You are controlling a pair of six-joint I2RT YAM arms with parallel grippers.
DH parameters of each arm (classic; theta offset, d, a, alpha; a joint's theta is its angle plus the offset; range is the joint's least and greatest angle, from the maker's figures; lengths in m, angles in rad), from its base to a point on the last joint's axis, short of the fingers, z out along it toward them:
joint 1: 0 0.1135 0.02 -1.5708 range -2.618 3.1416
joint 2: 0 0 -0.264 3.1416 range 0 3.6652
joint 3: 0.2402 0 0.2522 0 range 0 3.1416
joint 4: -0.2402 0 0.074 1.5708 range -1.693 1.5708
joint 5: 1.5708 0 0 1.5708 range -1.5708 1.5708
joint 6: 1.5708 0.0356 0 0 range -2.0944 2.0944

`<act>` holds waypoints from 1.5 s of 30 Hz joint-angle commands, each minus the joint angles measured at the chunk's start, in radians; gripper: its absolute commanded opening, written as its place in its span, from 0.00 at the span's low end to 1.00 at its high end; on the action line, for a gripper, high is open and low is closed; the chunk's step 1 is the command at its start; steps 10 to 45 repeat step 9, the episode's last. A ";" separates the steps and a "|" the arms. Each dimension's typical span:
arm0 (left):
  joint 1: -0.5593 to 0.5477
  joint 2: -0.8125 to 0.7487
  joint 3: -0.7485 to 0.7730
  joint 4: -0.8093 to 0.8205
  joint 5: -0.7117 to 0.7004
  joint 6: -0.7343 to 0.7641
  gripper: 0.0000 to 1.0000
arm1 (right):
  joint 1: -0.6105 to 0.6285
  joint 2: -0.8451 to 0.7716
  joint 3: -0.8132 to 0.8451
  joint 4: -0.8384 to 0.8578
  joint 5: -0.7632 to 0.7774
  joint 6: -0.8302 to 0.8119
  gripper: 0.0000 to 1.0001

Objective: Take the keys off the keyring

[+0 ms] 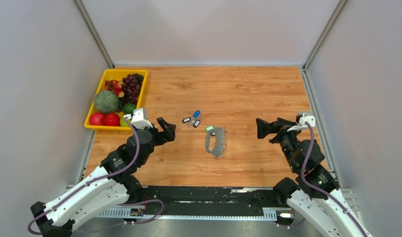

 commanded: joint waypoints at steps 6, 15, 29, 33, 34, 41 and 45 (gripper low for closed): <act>0.001 -0.047 -0.041 -0.027 -0.020 -0.043 1.00 | -0.002 -0.007 -0.001 -0.064 0.050 0.050 1.00; 0.000 -0.041 -0.033 -0.035 -0.017 -0.043 1.00 | -0.002 0.011 0.008 -0.070 0.048 0.047 1.00; 0.000 -0.041 -0.033 -0.035 -0.017 -0.043 1.00 | -0.002 0.011 0.008 -0.070 0.048 0.047 1.00; 0.000 -0.041 -0.033 -0.035 -0.017 -0.043 1.00 | -0.002 0.011 0.008 -0.070 0.048 0.047 1.00; 0.000 -0.041 -0.033 -0.035 -0.017 -0.043 1.00 | -0.002 0.011 0.008 -0.070 0.048 0.047 1.00; 0.000 -0.041 -0.033 -0.035 -0.017 -0.043 1.00 | -0.002 0.011 0.008 -0.070 0.048 0.047 1.00; 0.000 -0.041 -0.033 -0.035 -0.017 -0.043 1.00 | -0.002 0.011 0.008 -0.070 0.048 0.047 1.00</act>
